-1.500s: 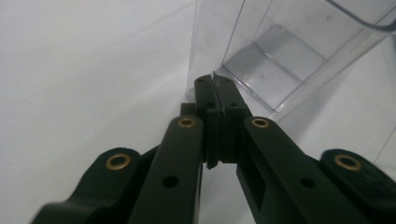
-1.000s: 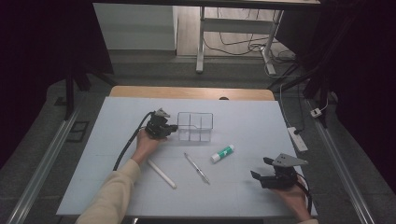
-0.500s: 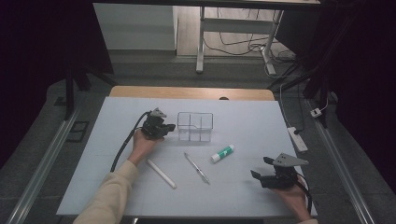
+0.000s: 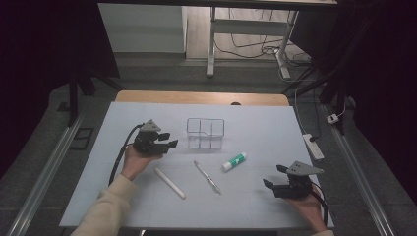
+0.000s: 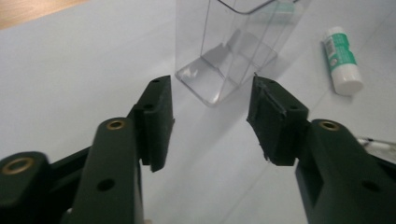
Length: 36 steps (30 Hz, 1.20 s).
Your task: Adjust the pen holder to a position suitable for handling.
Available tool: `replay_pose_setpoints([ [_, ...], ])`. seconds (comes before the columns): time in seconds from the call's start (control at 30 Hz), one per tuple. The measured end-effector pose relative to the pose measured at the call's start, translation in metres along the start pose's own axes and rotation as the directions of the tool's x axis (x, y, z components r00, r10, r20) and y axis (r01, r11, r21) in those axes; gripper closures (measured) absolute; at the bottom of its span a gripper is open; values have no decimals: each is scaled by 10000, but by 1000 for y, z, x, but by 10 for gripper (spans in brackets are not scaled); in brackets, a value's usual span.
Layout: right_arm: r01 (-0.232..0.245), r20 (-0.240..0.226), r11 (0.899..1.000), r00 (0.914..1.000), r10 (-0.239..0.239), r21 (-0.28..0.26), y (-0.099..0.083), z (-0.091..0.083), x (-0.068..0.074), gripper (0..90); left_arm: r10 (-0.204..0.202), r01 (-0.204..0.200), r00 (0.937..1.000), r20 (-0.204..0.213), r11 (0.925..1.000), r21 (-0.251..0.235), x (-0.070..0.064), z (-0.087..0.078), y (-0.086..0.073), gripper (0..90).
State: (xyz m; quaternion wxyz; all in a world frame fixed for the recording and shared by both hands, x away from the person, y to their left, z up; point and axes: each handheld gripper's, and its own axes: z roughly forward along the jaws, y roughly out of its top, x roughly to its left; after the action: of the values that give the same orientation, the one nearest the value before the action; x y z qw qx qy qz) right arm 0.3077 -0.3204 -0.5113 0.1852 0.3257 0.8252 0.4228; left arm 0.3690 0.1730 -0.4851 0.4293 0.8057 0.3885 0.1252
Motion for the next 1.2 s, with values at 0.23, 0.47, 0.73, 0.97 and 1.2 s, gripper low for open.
replay_pose_setpoints([
  [0.23, -36, -41, 9999, 10000, 36, 108, 1, 1, -1, 220, -66, 64, 9997, -219, 9999, -103, -15, -30, -27, 442],
  [0.47, -38, -85, 9999, 10000, 39, 115, 2, 3, -1, 221, -140, 140, 9995, -298, 9999, -3, -23, -53, -50, 403],
  [0.73, 24, -91, 10000, 10000, -24, 62, 4, 5, -1, 221, -242, 248, 9985, -490, 9996, 132, -27, -71, -76, 369],
  [0.97, -4, 15, 10000, 10000, 4, 94, 5, 6, -3, 220, -240, 262, 9974, -675, 9992, 312, -25, -76, -88, 353],
  [1.2, -7, 53, 9999, 10000, 6, 153, 4, 7, -2, 223, -132, 172, 9975, -701, 9982, 568, -27, -77, -99, 337],
])
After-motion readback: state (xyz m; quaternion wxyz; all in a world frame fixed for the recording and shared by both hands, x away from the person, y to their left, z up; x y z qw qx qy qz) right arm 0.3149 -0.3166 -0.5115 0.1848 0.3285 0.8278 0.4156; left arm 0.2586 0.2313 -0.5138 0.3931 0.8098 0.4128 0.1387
